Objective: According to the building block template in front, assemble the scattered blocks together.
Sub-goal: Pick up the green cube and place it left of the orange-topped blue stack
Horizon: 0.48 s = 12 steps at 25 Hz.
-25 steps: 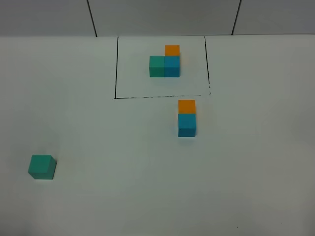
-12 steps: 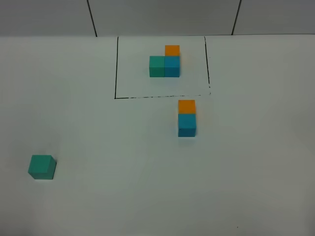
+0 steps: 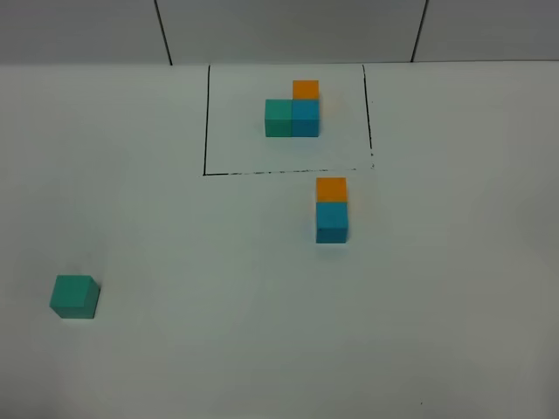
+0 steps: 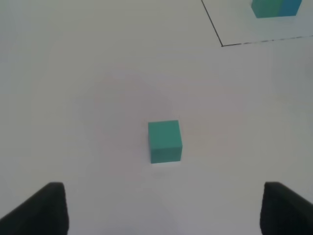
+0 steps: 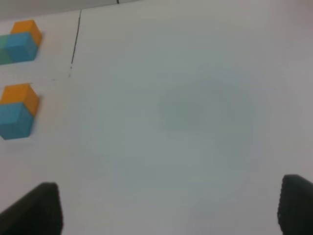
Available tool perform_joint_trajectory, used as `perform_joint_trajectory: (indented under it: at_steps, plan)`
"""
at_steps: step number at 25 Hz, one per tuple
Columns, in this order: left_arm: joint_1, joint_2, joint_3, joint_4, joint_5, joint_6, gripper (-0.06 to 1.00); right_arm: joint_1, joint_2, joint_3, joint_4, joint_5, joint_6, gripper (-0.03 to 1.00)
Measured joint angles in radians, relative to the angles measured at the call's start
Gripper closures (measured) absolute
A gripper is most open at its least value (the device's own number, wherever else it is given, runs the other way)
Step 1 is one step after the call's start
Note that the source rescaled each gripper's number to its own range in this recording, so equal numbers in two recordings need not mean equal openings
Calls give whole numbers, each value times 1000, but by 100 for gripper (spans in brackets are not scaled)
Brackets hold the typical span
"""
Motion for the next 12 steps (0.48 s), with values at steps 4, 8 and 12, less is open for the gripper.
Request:
perform_joint_trajectory:
  at_steps: [4,8,12]
  plan:
    - [0,0,0,0,0,0,16,0,0,0,0,0,0,19]
    - [0,0,0,0,0,0,16,0,0,0,0,0,0,19]
    - [0,0,0,0,0,0,16,0,0,0,0,0,0,19]
